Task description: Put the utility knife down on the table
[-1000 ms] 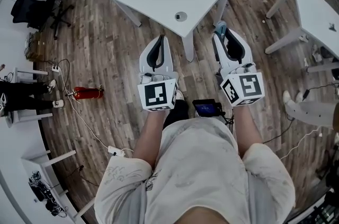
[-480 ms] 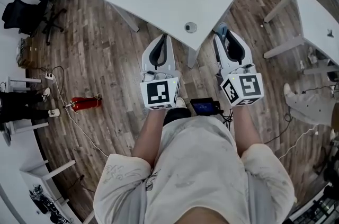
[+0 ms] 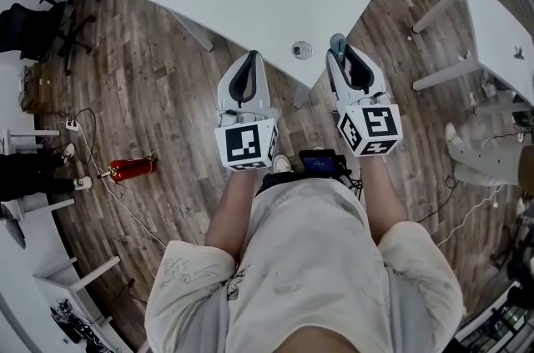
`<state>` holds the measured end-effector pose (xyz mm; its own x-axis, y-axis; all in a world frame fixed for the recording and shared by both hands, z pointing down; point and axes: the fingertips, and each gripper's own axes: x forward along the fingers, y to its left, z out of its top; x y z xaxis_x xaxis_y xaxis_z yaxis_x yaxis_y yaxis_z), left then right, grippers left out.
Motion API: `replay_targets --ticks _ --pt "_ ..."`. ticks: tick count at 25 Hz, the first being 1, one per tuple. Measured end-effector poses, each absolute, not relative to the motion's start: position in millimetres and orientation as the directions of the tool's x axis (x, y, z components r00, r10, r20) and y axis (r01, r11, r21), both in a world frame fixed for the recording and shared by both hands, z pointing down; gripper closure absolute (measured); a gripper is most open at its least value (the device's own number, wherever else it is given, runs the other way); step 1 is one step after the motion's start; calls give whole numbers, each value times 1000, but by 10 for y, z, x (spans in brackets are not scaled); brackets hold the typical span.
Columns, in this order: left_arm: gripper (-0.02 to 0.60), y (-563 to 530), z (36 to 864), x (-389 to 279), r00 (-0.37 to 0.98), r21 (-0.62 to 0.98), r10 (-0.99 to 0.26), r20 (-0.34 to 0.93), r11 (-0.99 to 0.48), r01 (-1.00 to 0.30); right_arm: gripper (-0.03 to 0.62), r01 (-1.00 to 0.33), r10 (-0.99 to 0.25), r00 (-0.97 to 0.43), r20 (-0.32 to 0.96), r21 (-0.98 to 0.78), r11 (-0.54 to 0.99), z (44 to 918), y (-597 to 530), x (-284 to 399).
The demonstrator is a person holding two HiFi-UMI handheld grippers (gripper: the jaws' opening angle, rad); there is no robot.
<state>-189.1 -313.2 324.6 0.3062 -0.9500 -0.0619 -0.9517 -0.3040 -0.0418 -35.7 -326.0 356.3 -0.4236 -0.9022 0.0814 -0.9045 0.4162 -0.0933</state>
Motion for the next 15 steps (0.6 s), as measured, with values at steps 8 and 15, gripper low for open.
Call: replay_targets --ticks 8,15 --pt "561 -3398 3208 -1684 270 -9 -960 -67 -270 -963 459 -889 -879 -458 136 -88 449 3831 -3660 -168" --pt "561 -3540 3302 -1402 253 -43 -965 -65 -251 -967 459 -878 -857 -479 189 -80 472 4164 -3919 13"
